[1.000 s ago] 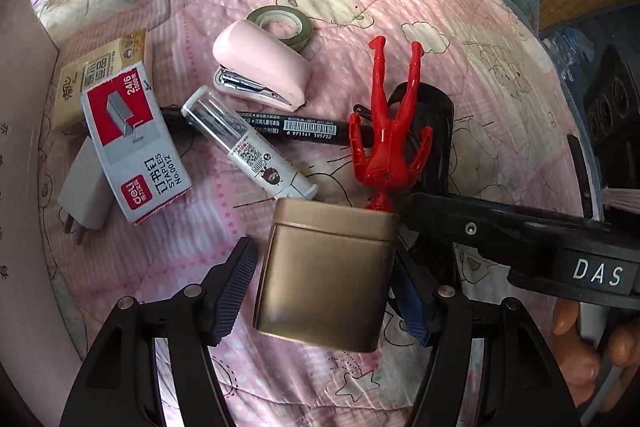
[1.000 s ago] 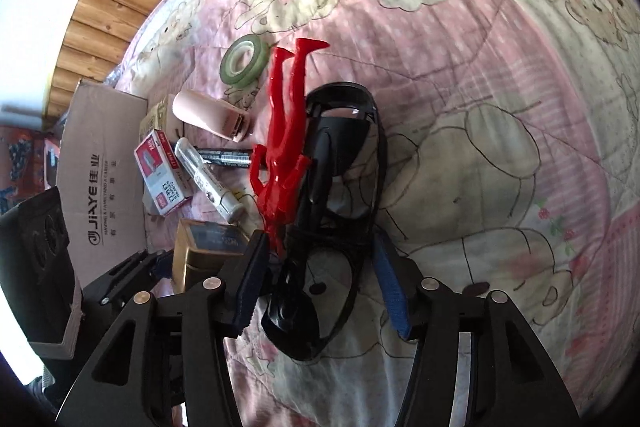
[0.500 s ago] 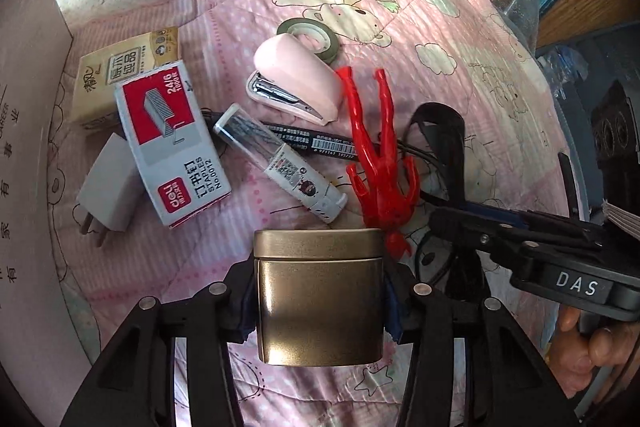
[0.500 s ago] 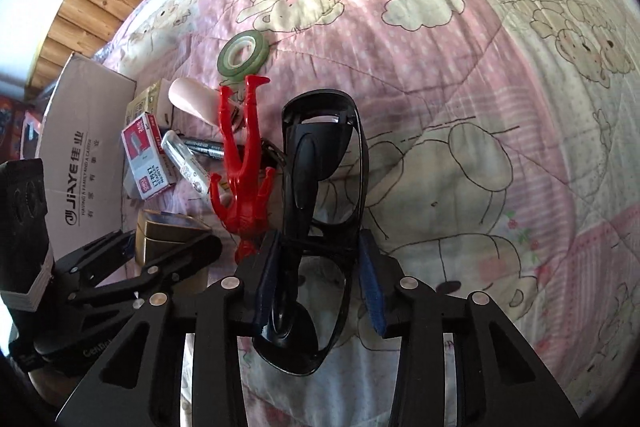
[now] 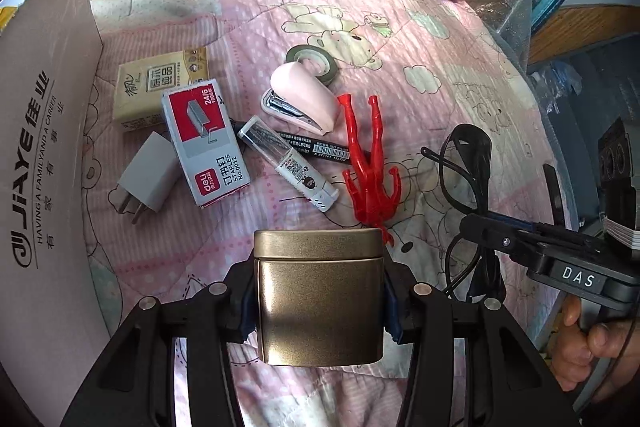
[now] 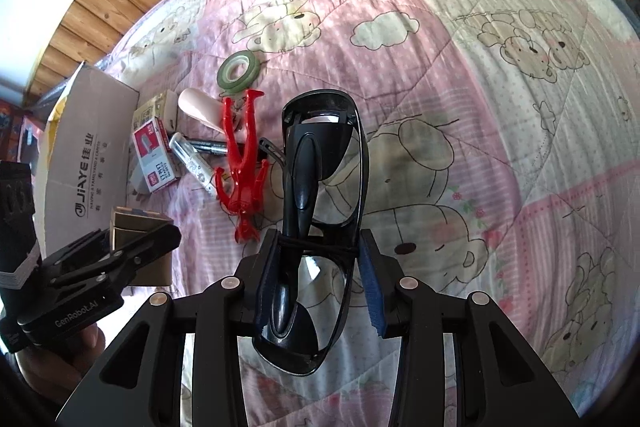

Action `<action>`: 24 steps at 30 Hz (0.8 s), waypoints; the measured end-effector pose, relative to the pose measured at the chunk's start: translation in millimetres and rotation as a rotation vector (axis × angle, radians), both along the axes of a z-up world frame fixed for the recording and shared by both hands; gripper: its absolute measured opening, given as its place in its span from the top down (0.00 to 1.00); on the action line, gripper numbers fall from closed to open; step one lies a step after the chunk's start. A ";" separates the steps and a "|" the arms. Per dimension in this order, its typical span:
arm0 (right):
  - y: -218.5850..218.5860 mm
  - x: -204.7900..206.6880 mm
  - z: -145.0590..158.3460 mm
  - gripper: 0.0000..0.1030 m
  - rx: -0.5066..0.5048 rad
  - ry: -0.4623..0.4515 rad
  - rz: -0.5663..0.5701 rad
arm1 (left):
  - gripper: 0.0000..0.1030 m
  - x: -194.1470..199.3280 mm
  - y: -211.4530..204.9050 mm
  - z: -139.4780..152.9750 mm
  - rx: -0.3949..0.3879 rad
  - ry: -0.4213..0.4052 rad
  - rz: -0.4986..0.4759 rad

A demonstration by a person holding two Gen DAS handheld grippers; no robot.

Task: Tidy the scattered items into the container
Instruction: 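Carry the gold tin and sunglasses with both tools over the cardboard box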

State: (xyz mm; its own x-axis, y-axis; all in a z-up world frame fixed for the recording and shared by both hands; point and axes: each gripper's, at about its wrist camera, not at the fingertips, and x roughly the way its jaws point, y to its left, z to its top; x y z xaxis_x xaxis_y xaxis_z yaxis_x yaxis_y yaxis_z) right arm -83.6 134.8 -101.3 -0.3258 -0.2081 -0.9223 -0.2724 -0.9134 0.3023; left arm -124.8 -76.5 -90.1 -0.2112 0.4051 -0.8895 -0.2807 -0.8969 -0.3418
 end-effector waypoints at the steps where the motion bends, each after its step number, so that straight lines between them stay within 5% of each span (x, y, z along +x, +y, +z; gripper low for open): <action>1: -1.5 1.6 1.9 0.62 0.001 0.004 0.000 | 0.52 1.7 -1.0 4.4 -0.005 0.009 0.002; 14: -16.4 37.7 29.2 0.62 0.004 0.044 -0.001 | 0.52 32.5 -7.3 53.3 -0.090 0.106 0.007; 24: -28.3 68.5 47.2 0.62 0.023 0.077 0.002 | 0.52 61.3 -2.9 88.1 -0.073 0.184 -0.012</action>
